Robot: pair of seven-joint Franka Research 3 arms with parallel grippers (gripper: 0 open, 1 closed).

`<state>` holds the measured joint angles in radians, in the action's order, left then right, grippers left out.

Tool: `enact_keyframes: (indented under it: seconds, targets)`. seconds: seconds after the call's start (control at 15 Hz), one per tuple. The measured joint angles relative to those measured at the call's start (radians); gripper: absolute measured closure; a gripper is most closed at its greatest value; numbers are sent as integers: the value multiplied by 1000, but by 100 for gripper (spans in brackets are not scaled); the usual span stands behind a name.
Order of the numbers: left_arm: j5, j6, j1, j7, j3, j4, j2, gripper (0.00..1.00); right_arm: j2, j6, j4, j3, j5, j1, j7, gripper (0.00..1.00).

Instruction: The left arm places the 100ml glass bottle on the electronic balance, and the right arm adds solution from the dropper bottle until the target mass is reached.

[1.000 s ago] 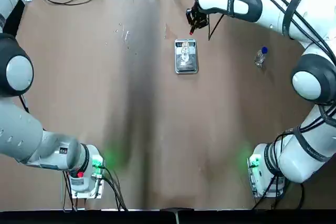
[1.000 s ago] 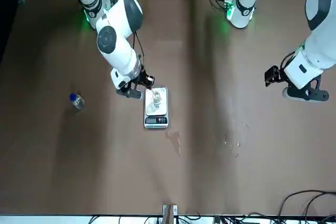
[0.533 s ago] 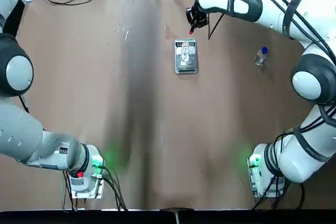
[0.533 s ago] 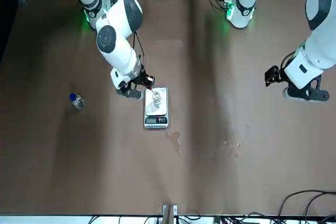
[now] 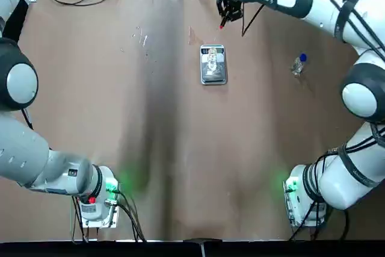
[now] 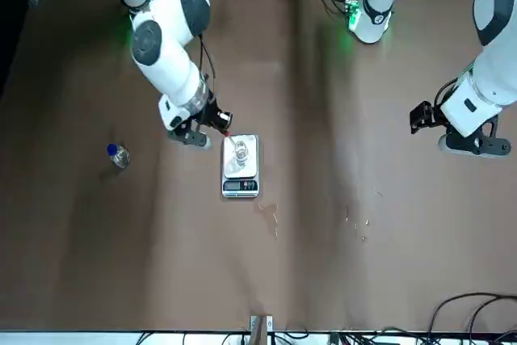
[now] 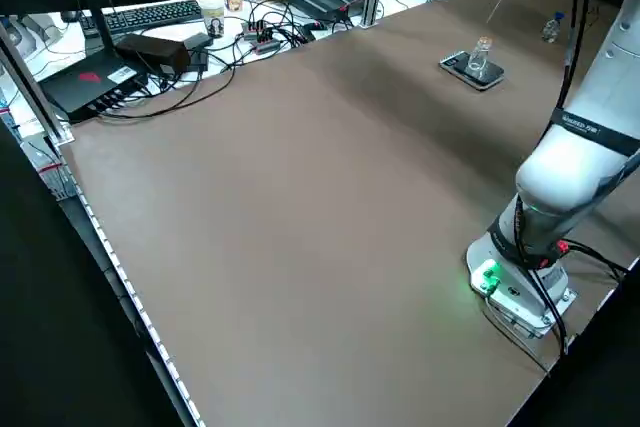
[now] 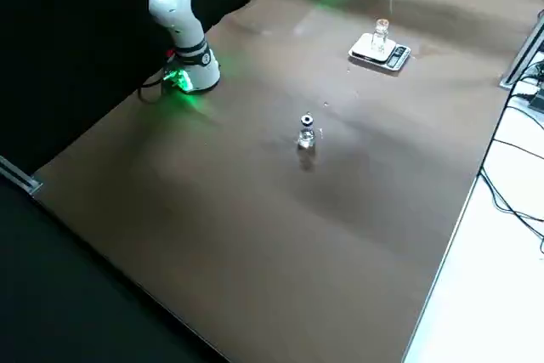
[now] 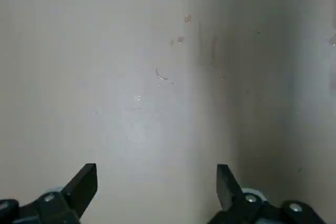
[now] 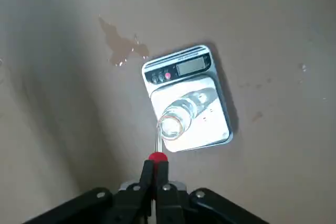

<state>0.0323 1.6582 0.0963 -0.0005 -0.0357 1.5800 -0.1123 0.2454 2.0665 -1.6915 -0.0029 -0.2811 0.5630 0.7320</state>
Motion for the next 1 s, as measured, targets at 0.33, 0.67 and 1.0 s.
enact_keyframes:
  seconds: [0.33, 0.67, 1.0]
  targets:
    - [0, 0, 0, 0, 0, -1, 0, 0, -72, -143, 9, -7, 1, -149, -31, 96]
    - [0, 0, -1, -1, 0, -7, 14, 0, -96, -298, 9, -14, 23, -348, -225, 96]
    - [0, 0, -1, -2, -1, -7, 20, 0, -96, -365, 6, -13, 163, -427, -296, 96]
